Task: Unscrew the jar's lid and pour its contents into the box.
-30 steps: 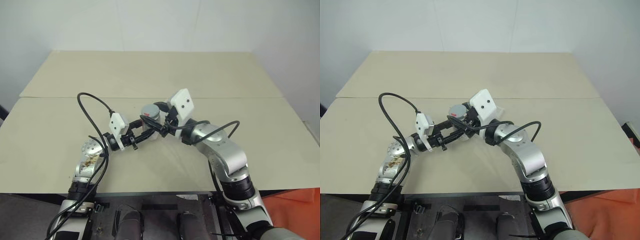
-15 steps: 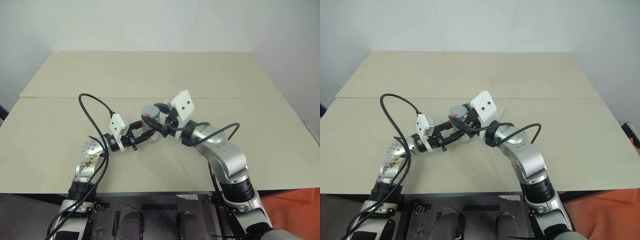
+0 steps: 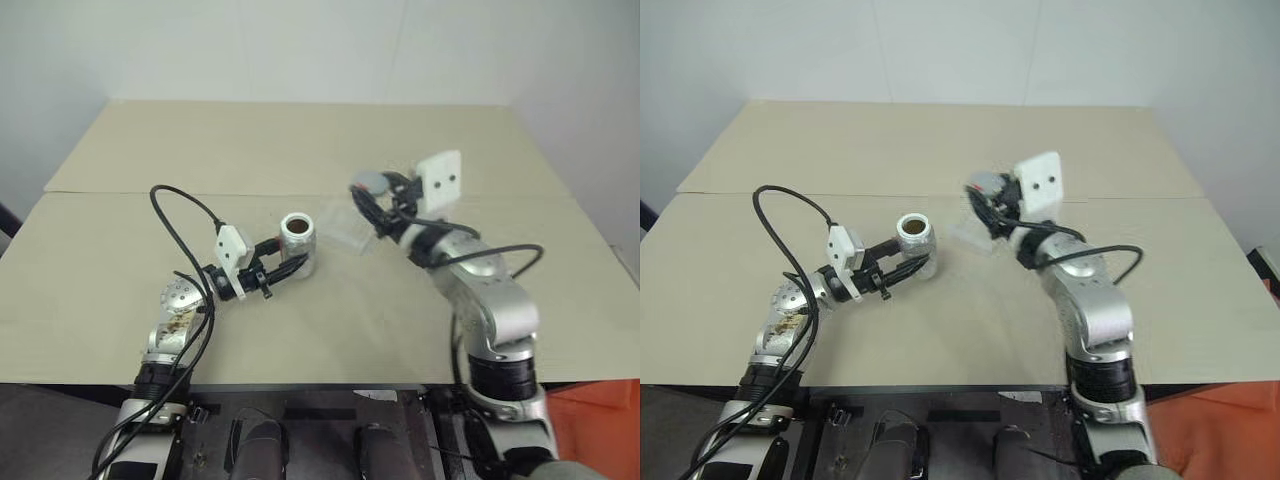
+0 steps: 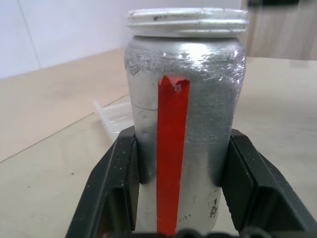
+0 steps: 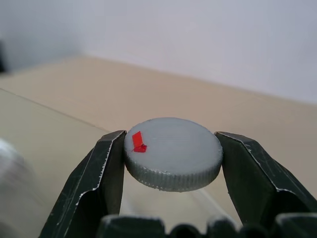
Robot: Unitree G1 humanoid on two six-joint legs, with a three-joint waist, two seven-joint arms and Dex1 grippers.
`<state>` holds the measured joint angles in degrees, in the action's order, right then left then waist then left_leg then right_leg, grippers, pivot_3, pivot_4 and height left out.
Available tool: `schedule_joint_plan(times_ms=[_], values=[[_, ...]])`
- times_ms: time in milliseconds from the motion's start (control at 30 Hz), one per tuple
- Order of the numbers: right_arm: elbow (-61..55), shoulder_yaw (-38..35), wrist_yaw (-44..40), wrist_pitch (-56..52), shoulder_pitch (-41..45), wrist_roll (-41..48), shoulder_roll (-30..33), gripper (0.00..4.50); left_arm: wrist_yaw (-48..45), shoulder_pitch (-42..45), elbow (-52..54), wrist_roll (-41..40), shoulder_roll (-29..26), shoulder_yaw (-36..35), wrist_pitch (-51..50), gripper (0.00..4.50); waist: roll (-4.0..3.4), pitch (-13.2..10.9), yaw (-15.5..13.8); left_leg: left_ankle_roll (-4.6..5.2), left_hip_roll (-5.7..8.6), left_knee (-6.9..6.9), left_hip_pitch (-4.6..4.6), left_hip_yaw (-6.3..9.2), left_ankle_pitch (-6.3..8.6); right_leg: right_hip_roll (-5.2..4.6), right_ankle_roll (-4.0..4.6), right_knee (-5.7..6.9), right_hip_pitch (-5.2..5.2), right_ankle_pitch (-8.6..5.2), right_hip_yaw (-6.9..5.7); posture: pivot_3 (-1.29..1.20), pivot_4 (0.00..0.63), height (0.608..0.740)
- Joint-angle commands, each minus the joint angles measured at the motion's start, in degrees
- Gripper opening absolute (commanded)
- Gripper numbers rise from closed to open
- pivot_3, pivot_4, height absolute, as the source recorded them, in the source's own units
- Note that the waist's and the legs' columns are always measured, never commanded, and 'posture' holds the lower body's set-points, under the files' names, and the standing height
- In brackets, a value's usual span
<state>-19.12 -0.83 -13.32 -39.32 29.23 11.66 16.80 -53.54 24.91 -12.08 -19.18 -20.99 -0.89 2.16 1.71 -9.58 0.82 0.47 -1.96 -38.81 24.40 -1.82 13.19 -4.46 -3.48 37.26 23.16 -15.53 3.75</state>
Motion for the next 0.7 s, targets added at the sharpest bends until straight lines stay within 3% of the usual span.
schedule_joint_plan(times_ms=[33, 200, 433, 600, 700], values=[[-0.5, -2.4, 0.8, -6.9, -2.1, -1.3, 3.8, 2.78, 0.6, 1.7, 2.1, -0.6, -0.4, -1.0, 0.3, 1.93, 0.00, 0.0, 0.2, 0.00, 0.00, 0.00, 0.00, -0.03, 0.00, 0.00, 0.00, 0.00, 0.00, 0.00, 0.01, 0.00, 0.150, 0.740], [-1.3, -1.4, -2.8, -16.5, -7.0, 0.4, 9.5, 2.78, 2.0, 2.2, 1.7, 0.1, -0.6, -0.8, -0.7, 1.93, 0.00, 0.0, 0.1, 0.00, 0.00, 0.00, 0.00, -0.06, 0.00, 0.00, 0.00, -0.03, -0.02, 0.00, 0.02, 0.00, 0.150, 0.740], [-3.2, -0.1, -4.1, -20.6, -9.7, 0.9, 11.0, 2.78, 2.4, 3.0, 0.6, 0.9, -1.2, -0.2, -1.5, 1.93, 0.00, 0.0, 0.2, 0.01, -0.01, -0.01, 0.00, -0.02, 0.00, 0.02, 0.00, -0.04, -0.03, 0.00, 0.04, 0.00, 0.150, 0.740], [-6.1, -1.5, -6.4, -22.5, -10.3, 3.0, 12.2, 4.34, 3.2, 4.7, -1.8, 3.7, -1.6, 0.5, -0.4, 1.93, 0.00, 0.0, 0.0, 0.01, 0.00, -0.01, 0.00, -0.02, 0.00, 0.02, -0.01, -0.04, -0.04, 0.00, 0.03, 0.00, 0.150, 0.740], [-7.9, -2.1, -5.8, -19.6, -10.5, 1.8, 13.3, 4.46, 3.5, 7.2, -6.1, 6.5, -1.9, 1.6, 1.6, 1.93, 0.00, 0.0, -0.1, 0.01, 0.02, -0.03, 0.01, -0.03, 0.00, 0.02, -0.01, -0.05, -0.05, 0.00, 0.03, 0.00, 0.150, 0.740]])
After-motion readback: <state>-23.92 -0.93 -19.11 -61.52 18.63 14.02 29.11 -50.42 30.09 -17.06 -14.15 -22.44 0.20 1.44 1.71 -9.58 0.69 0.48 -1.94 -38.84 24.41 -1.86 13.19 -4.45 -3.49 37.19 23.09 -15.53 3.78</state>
